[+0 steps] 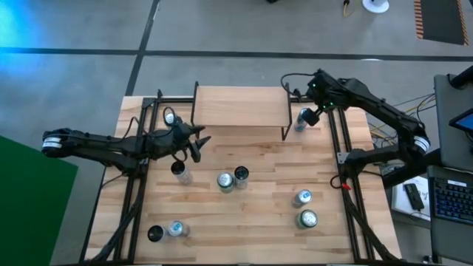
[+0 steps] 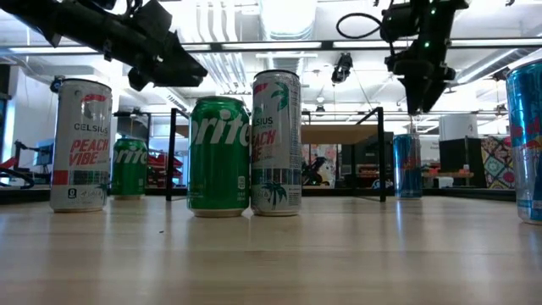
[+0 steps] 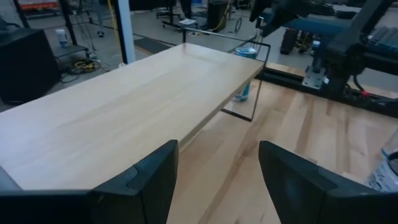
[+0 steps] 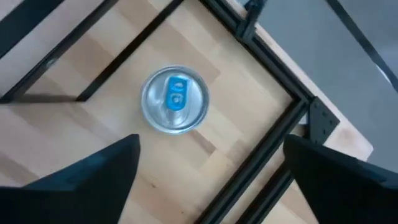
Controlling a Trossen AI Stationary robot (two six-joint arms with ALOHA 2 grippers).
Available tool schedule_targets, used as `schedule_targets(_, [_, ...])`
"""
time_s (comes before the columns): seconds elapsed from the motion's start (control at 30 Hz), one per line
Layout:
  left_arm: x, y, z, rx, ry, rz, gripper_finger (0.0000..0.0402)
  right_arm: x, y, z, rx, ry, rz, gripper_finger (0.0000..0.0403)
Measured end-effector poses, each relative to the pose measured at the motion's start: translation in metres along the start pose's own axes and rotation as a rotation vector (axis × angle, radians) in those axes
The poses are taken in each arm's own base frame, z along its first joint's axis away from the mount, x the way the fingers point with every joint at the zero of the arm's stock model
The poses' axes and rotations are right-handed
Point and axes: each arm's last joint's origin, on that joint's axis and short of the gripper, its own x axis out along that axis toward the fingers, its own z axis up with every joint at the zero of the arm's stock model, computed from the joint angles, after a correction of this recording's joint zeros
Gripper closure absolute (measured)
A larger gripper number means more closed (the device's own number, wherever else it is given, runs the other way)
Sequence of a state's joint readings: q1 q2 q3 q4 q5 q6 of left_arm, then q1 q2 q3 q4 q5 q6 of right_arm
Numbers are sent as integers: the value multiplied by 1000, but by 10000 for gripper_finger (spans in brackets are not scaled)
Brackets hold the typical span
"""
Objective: Sort soda cans
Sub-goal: Put the top right blue soda can on the shelf
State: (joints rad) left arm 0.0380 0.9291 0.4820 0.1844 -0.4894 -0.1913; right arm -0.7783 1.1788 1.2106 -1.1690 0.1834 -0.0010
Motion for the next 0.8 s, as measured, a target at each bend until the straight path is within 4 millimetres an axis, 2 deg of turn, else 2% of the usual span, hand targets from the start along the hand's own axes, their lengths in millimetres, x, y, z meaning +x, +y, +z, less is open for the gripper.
schedule_targets(0.27, [0, 0, 0, 0, -1, 1, 192, 27, 7, 2, -79, 65, 150, 6])
schedule_targets(0.4, [0, 0, 0, 8, -1, 1, 192, 37, 8, 4, -121, 40, 153, 6])
schedule_targets(0.6, [0, 0, 0, 10, -1, 1, 192, 40, 1, 8, -137, -7, 92, 6])
schedule_targets(0.8, [0, 0, 0, 8, -2, 1, 192, 54, -3, 2, -137, 6, 116, 6])
